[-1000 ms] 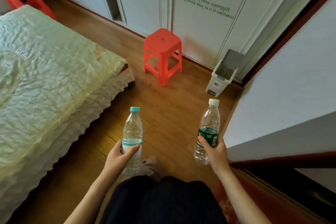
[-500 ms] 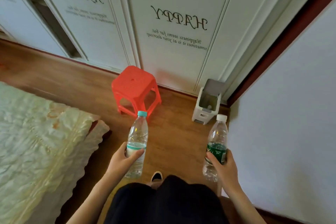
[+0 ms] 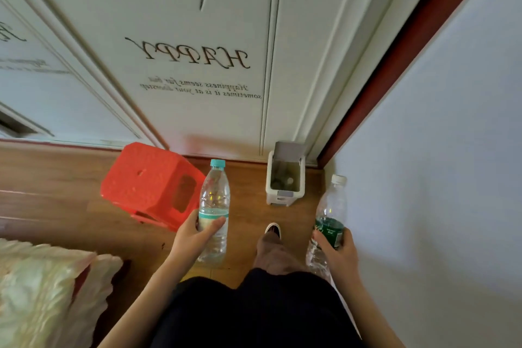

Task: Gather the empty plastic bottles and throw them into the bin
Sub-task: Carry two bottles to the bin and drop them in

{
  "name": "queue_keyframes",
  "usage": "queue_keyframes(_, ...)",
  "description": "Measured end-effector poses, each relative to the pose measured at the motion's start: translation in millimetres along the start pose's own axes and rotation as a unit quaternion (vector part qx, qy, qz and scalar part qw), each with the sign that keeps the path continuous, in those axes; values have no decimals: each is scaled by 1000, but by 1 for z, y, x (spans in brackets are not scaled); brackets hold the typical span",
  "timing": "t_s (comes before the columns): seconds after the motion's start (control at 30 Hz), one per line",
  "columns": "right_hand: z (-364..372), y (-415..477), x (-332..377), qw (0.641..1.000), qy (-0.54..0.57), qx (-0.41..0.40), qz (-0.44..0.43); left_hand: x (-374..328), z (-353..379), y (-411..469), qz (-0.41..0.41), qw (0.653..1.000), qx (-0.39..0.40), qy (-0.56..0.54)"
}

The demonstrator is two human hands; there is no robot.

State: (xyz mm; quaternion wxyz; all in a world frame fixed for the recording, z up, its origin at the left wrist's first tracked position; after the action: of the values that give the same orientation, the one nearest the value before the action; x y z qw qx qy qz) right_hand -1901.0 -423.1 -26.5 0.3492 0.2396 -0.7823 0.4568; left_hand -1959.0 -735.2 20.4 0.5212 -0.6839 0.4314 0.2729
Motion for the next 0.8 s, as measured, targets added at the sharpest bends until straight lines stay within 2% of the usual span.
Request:
queue_keyframes(0.23,-11,115,100,999,17,34,-31,-80,54,94,5,999,10,43)
queue_keyframes(0.43,-2,184,138,998,45,32,-41,-115,92,164,18,995,65,70)
queue_keyframes(0.6,19,243,120,997,78,19,-13,-105,139,234,-9,989,111,95)
queue_keyframes(0.8,57,325,42,993,115,-9,29,-39,221,328,-31,975,172,139)
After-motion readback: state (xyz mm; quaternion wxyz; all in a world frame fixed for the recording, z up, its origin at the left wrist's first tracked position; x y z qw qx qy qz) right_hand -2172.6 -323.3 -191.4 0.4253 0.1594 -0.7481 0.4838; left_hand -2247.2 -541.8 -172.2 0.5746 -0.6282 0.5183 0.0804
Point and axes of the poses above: each hand's wrist, its own y-axis towards the middle knuckle, its own z-axis out of the palm, x = y × z, the point moved 2 cm from there along y, towards the middle knuckle, and after that the axes turned 4 degrees about z, right-handed, at the moved point
